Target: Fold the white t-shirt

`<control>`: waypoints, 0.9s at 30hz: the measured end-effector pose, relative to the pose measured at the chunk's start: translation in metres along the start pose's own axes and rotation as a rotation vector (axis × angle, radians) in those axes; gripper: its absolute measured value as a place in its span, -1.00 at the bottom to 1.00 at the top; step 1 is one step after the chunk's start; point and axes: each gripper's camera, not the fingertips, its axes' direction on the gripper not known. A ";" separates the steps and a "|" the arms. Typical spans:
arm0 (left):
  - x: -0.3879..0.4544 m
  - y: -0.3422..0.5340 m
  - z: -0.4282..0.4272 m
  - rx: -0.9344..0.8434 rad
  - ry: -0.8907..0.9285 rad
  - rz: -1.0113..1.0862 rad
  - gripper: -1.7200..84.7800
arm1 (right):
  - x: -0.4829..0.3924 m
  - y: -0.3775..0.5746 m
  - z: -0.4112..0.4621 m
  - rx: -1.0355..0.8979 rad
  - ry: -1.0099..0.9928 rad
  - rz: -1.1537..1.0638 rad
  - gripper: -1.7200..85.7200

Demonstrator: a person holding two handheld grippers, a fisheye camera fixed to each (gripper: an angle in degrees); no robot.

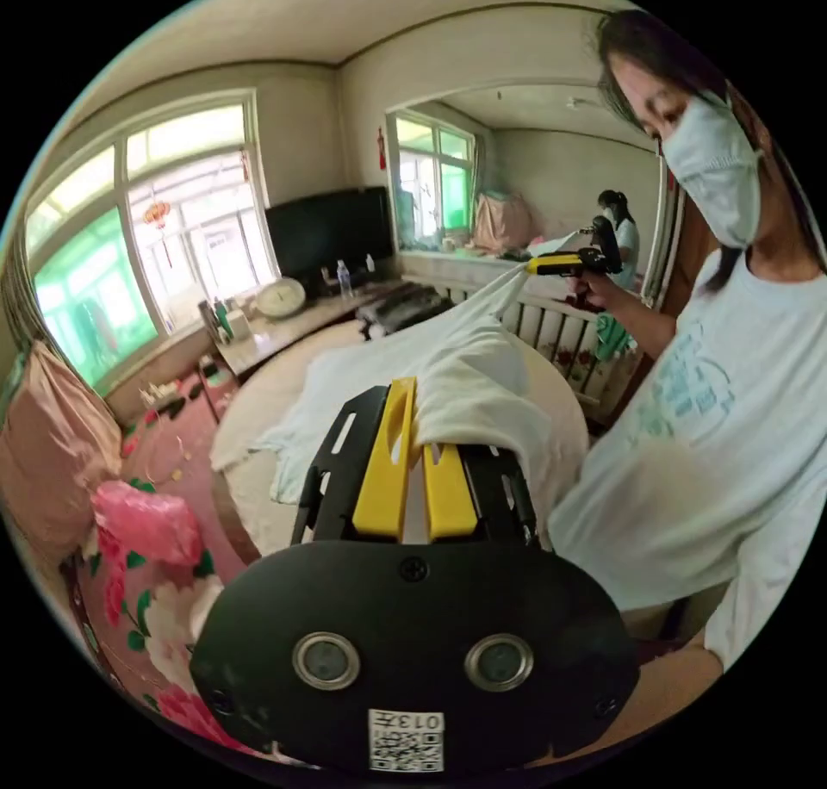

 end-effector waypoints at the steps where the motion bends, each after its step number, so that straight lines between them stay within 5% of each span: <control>1: 0.004 0.021 0.009 -0.049 0.041 -0.044 -0.98 | -0.004 0.010 0.001 -0.028 -0.013 0.011 -0.93; 12: -0.009 0.177 0.139 -0.454 0.406 -0.432 -0.98 | -0.041 0.170 0.117 -0.684 -0.251 0.322 -0.93; 27: -0.042 0.187 0.152 -0.588 0.470 -0.576 -0.98 | -0.017 0.193 0.141 -0.873 -0.323 0.286 -0.93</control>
